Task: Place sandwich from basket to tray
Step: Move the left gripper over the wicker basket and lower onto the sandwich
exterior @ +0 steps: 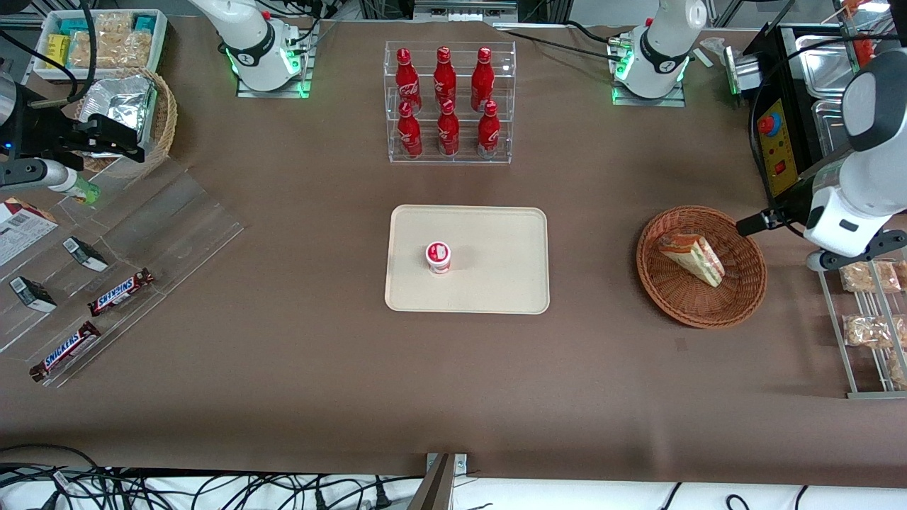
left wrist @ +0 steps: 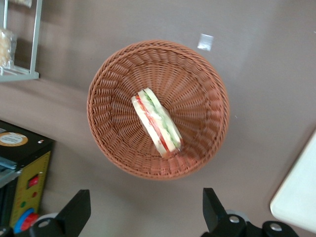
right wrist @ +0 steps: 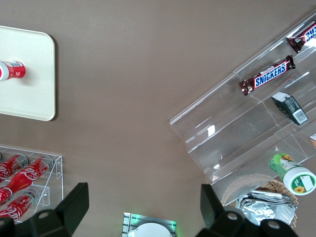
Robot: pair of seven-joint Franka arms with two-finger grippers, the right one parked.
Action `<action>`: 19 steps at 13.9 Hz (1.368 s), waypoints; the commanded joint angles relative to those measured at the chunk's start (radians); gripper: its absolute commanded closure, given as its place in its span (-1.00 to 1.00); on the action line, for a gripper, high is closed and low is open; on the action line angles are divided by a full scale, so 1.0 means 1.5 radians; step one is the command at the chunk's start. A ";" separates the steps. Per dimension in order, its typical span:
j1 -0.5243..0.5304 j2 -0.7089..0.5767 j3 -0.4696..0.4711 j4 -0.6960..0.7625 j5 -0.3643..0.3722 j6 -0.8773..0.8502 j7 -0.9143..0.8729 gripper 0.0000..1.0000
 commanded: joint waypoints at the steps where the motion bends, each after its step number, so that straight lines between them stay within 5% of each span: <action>1: 0.009 -0.021 -0.004 -0.077 0.013 0.085 -0.083 -1.00; 11: 0.010 -0.019 -0.008 -0.309 0.032 0.398 -0.251 -1.00; 19: 0.010 0.050 -0.009 -0.348 0.074 0.532 -0.314 -1.00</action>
